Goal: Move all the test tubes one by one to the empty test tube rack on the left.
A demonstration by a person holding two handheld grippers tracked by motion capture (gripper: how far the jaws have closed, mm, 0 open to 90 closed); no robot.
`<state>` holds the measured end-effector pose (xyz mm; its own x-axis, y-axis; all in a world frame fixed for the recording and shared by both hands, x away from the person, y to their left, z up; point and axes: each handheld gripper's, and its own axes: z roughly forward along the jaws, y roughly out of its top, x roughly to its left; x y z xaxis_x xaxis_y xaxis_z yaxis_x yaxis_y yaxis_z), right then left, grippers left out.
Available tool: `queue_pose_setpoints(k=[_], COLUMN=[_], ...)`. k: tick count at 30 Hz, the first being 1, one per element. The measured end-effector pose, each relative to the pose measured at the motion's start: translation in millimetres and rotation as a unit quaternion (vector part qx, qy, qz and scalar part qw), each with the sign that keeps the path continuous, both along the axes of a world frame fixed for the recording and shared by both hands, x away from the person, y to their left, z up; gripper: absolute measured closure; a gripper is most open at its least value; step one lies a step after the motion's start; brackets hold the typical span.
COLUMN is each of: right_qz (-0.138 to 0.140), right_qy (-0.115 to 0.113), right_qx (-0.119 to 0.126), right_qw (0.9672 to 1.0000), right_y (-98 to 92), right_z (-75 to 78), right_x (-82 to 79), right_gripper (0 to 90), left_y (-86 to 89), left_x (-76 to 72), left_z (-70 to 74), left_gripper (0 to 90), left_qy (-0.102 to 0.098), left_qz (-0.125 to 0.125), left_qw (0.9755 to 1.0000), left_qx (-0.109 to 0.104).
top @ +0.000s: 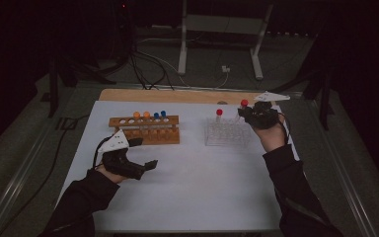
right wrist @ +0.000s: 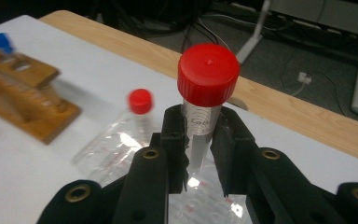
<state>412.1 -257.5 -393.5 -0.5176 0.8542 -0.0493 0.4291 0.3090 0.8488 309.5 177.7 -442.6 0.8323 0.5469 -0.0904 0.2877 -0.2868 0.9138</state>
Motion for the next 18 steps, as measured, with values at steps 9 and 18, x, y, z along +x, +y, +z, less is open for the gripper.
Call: queue_pose_setpoints(k=[9, 18], right_qz=[0.061, 0.117], right_qy=[0.004, 0.017], right_qx=[0.003, -0.011], right_qw=[0.9981, 0.993], right_y=[15.2, 33.5], right_z=[-3.2, -11.3], right_x=[-31.4, -58.7], right_gripper=[75.2, 75.1], left_y=[-4.5, -10.0], left_x=[-1.3, -1.2], left_z=[0.8, -0.4], left_gripper=[2.2, 2.3], left_qy=[0.007, 0.014], left_qz=[-0.011, -0.025], left_qw=[0.9999, 0.9996], left_qx=[0.001, 0.003])
